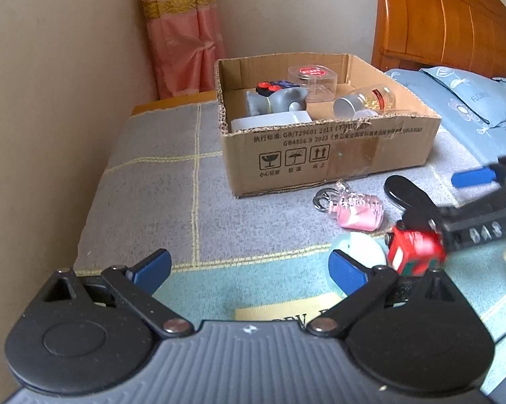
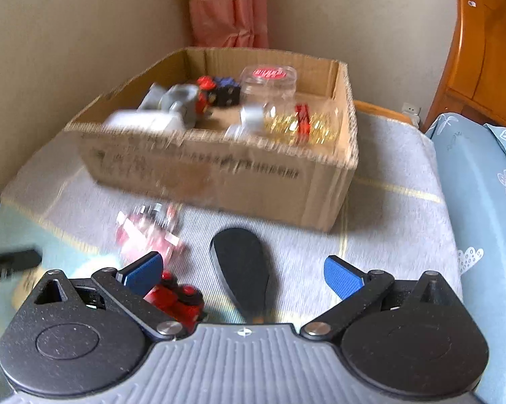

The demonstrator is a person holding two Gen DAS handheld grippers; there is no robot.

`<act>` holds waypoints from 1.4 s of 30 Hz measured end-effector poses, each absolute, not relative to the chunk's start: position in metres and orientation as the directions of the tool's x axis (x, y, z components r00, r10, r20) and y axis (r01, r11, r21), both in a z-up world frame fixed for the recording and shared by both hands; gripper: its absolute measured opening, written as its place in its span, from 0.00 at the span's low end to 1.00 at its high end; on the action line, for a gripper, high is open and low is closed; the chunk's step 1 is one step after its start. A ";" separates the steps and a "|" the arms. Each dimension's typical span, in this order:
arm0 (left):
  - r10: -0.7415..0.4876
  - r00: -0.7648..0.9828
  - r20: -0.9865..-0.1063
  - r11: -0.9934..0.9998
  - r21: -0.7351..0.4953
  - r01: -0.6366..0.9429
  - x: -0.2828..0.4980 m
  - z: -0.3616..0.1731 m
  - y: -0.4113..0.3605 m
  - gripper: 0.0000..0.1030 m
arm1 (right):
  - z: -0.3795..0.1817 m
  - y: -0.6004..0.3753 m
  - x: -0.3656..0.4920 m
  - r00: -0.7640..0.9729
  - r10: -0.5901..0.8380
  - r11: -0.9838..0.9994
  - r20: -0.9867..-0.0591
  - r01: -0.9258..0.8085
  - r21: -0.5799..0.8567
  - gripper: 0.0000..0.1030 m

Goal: Organize rigid objects
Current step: 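Move left tool to light-blue round case while right tool reaches red S.L toy train, then close left tool on light-blue round case while right tool closes on red train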

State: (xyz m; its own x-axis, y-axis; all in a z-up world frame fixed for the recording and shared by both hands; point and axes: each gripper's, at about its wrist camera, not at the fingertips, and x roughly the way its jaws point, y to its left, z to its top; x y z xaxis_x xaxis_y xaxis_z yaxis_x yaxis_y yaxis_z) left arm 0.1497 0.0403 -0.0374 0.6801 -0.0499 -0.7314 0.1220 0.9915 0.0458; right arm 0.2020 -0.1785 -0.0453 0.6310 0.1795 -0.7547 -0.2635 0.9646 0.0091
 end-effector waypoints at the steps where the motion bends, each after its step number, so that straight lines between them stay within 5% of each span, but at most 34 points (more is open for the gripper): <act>1: -0.052 0.679 -0.732 0.992 0.042 0.121 0.149 -0.038 0.042 0.96 | -0.046 -0.179 0.195 0.635 0.203 0.961 -0.745 -0.275 0.027 1.00; 17: -0.060 0.686 -0.726 0.996 -0.003 0.084 0.149 -0.035 0.054 0.96 | -0.060 -0.143 0.154 0.632 0.225 0.957 -0.741 -0.288 0.045 1.00; 24: -0.108 0.657 -0.746 0.989 -0.012 0.149 0.152 -0.044 0.038 0.97 | -0.075 -0.166 0.140 0.657 0.142 0.970 -0.740 -0.242 -0.029 1.00; 42: -0.170 0.577 -0.799 0.962 -0.008 0.273 0.167 -0.080 -0.002 0.99 | -0.081 -0.178 0.126 0.698 0.197 0.956 -0.688 -0.292 -0.023 1.00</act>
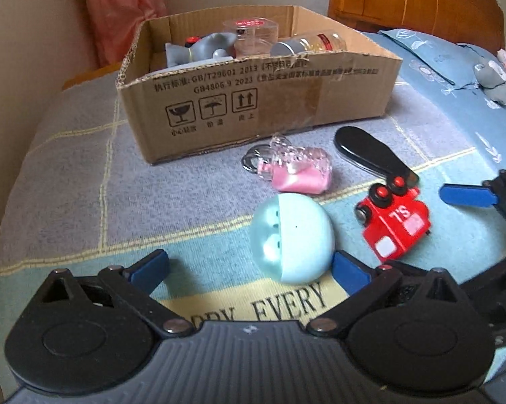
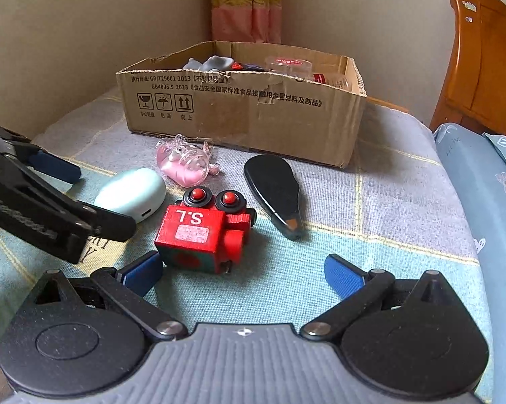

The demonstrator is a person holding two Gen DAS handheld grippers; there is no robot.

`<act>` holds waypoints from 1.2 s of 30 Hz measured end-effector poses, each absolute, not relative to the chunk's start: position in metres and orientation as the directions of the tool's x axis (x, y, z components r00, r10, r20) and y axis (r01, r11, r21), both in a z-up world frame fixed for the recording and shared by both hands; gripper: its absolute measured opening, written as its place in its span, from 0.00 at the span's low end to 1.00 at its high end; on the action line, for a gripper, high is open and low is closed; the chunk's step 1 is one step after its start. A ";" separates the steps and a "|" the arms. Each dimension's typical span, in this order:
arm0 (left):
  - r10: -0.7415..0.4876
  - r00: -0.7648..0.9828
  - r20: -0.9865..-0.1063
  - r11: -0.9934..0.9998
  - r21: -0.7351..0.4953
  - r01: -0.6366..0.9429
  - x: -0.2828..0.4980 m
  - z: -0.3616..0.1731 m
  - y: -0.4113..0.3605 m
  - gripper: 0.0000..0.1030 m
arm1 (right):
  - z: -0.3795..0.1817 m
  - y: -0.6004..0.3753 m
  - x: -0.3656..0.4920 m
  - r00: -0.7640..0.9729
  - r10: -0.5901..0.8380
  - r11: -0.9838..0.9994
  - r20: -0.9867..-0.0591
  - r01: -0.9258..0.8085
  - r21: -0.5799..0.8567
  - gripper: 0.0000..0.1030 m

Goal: Organize rigid objects
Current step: 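Close left tool on light-blue round case while right tool closes on red train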

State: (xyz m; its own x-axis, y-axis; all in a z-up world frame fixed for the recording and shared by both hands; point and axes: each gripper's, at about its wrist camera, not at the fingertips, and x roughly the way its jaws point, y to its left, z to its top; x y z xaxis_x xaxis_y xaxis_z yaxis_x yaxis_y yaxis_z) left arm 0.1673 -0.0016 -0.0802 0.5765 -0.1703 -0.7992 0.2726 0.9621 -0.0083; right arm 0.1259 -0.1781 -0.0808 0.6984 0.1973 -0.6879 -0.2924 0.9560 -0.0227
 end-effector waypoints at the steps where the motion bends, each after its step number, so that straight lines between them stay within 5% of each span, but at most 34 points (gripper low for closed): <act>1: -0.171 0.579 -0.797 0.963 -0.010 0.271 0.169 -0.081 -0.001 0.99 | -0.081 -0.178 0.126 0.699 0.197 0.956 -0.688 -0.292 -0.023 1.00; 14: -0.164 0.608 -0.777 0.969 -0.012 0.247 0.168 -0.084 0.024 0.99 | -0.081 -0.178 0.125 0.702 0.196 0.957 -0.685 -0.290 -0.023 1.00; 30: -0.265 0.574 -0.775 0.895 0.024 0.446 0.184 -0.081 0.003 0.99 | -0.082 -0.180 0.125 0.711 0.202 0.956 -0.674 -0.293 -0.023 1.00; 33: -0.273 0.584 -0.764 0.868 0.067 0.492 0.180 -0.080 -0.003 0.95 | -0.082 -0.180 0.125 0.712 0.203 0.955 -0.672 -0.295 -0.023 1.00; 36: -0.308 0.566 -0.765 0.840 0.060 0.539 0.180 -0.076 -0.006 0.80 | -0.083 -0.181 0.125 0.711 0.208 0.954 -0.671 -0.300 -0.023 1.00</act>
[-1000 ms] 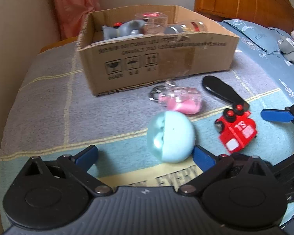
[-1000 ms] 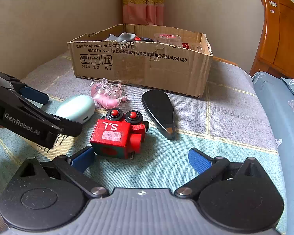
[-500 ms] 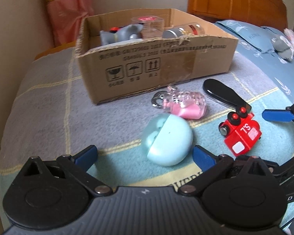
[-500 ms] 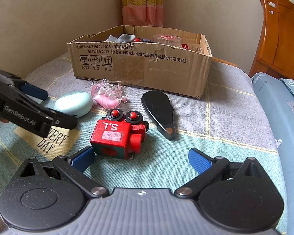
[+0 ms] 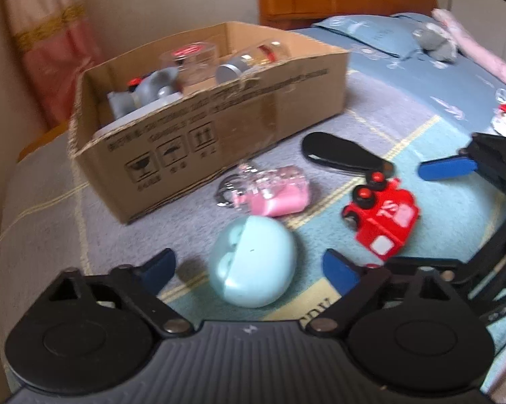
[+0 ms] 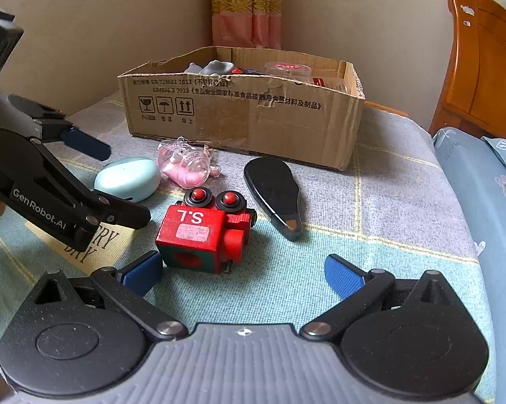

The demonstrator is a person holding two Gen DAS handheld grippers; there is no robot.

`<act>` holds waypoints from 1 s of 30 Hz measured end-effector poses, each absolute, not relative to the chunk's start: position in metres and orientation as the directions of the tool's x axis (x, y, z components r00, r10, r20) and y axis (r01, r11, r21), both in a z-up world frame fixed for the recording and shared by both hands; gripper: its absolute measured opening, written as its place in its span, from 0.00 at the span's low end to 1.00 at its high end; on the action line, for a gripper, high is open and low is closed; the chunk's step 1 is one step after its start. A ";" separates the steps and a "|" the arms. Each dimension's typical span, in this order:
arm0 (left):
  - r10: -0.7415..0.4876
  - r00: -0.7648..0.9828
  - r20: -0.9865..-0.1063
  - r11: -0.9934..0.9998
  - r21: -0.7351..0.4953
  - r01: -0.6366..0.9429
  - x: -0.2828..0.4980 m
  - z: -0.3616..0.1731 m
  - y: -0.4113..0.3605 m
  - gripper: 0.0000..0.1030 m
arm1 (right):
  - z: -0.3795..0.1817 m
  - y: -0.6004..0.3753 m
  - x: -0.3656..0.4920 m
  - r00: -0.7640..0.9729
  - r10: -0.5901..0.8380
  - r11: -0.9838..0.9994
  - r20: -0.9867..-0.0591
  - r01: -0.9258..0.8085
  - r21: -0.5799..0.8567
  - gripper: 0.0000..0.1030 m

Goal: Organize rigid objects
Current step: 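Close left tool on light-blue round case while right tool closes on red train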

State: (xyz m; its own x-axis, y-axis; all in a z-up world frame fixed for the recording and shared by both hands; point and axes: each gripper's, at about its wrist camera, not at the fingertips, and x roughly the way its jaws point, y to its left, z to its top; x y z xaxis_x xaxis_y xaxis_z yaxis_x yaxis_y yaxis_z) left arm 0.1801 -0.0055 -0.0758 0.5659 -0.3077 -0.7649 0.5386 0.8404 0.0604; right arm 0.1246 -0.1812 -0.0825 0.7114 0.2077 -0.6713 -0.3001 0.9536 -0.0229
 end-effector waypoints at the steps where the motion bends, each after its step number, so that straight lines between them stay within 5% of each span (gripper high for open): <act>1: -0.323 0.555 -0.767 0.833 0.048 0.551 0.181 -0.075 -0.006 0.74 | -0.083 -0.182 0.124 0.712 0.210 0.953 -0.671 -0.302 -0.023 1.00; 7: -0.351 0.535 -0.769 0.818 0.026 0.574 0.181 -0.072 -0.009 0.51 | -0.083 -0.182 0.123 0.713 0.213 0.952 -0.668 -0.306 -0.023 1.00; 23: -0.310 0.541 -0.782 0.862 0.009 0.506 0.172 -0.071 0.023 0.53 | -0.079 -0.154 0.134 0.659 0.255 0.924 -0.708 -0.382 -0.023 1.00; 30: -0.329 0.529 -0.782 0.843 0.009 0.538 0.177 -0.071 0.021 0.54 | -0.074 -0.145 0.142 0.654 0.277 0.909 -0.704 -0.415 -0.027 0.84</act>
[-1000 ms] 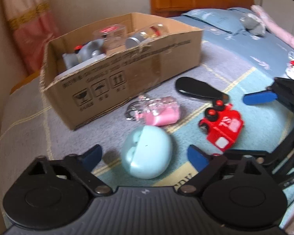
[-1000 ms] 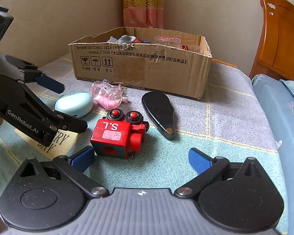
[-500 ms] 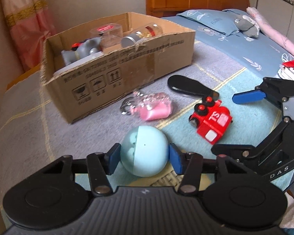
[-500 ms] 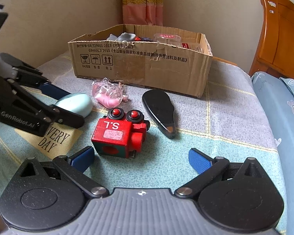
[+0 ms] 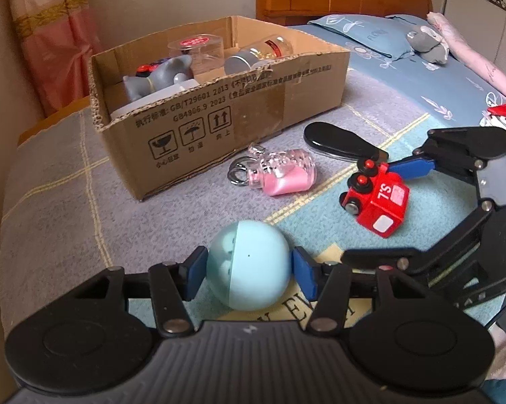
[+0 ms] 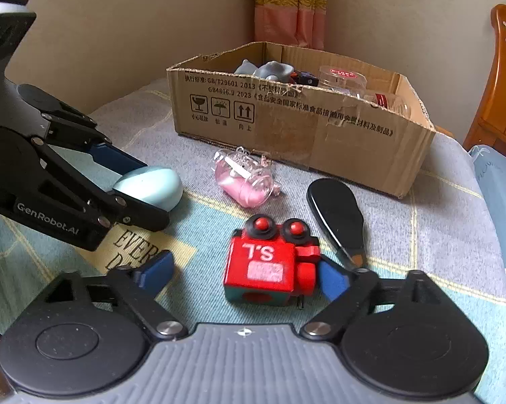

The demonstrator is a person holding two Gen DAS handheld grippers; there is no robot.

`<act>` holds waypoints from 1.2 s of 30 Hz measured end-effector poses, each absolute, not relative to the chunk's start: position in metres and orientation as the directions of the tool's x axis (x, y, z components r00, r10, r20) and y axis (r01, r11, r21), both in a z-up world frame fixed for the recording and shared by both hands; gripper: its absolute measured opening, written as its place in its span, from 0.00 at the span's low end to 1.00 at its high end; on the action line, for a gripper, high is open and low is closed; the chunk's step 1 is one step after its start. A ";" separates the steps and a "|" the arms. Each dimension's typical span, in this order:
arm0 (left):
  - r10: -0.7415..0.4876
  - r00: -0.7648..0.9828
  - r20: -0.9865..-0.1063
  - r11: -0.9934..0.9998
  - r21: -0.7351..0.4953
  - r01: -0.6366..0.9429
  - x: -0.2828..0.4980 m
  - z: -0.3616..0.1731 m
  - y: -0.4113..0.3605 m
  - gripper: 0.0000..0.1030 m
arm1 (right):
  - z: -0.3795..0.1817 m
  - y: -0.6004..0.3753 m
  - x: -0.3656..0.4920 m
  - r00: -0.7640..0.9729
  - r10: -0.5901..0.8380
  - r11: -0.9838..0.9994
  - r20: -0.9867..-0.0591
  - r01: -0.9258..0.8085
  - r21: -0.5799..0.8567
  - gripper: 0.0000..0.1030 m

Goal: Organize rigid objects
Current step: 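Close left tool on light-blue round case while right tool closes on red train, then carry blue case into cardboard box and open left tool while right tool releases train there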

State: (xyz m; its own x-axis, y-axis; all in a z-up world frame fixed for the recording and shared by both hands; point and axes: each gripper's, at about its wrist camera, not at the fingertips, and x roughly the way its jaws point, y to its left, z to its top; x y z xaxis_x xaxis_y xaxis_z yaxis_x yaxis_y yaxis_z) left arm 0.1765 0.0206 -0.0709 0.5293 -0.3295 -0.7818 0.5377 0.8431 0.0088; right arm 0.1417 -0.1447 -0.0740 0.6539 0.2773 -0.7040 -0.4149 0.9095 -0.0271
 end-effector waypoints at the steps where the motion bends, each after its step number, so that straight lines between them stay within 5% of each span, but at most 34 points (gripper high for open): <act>1: -0.330 0.527 -0.783 0.842 0.009 0.540 0.177 -0.071 0.021 0.53 | -0.073 -0.145 0.142 0.654 0.276 0.910 -0.705 -0.414 -0.028 0.81; 8: -0.343 0.511 -0.788 0.831 -0.002 0.556 0.178 -0.070 0.021 0.50 | -0.068 -0.152 0.146 0.653 0.264 0.914 -0.710 -0.404 -0.032 0.57; 36: -0.326 0.517 -0.791 0.827 0.026 0.561 0.190 -0.004 0.022 0.50 | 0.009 -0.167 0.157 0.650 0.357 0.845 -0.671 -0.530 -0.064 0.56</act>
